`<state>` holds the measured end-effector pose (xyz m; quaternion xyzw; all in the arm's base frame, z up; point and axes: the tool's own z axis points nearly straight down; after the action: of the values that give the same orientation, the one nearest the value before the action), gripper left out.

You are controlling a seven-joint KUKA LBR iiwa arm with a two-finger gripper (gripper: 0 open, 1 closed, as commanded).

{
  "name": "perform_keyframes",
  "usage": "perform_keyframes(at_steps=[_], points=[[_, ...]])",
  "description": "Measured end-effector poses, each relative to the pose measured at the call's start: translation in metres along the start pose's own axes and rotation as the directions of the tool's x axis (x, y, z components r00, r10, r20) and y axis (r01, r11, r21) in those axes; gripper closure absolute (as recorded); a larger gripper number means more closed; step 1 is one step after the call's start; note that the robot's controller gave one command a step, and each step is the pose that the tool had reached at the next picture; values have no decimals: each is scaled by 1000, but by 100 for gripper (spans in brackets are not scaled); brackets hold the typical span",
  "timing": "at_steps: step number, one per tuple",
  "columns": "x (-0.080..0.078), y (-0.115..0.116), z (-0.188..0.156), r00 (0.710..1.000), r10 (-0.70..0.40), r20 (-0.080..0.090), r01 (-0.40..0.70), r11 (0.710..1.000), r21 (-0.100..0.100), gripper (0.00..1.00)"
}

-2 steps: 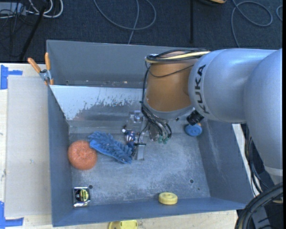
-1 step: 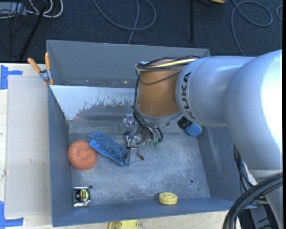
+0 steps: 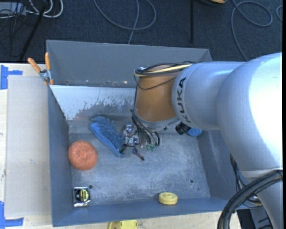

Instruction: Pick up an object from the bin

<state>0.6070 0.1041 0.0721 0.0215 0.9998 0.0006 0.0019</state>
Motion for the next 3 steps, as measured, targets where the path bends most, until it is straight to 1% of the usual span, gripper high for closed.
perform_keyframes(at_steps=[1,2,3], points=[[0,0,0,1000,1,0,-1,1000,0,100],[3,3,-42,1000,10,-10,-10,1000,2,100],[1,-3,-82,1000,-19,-4,19,1000,1,100]])
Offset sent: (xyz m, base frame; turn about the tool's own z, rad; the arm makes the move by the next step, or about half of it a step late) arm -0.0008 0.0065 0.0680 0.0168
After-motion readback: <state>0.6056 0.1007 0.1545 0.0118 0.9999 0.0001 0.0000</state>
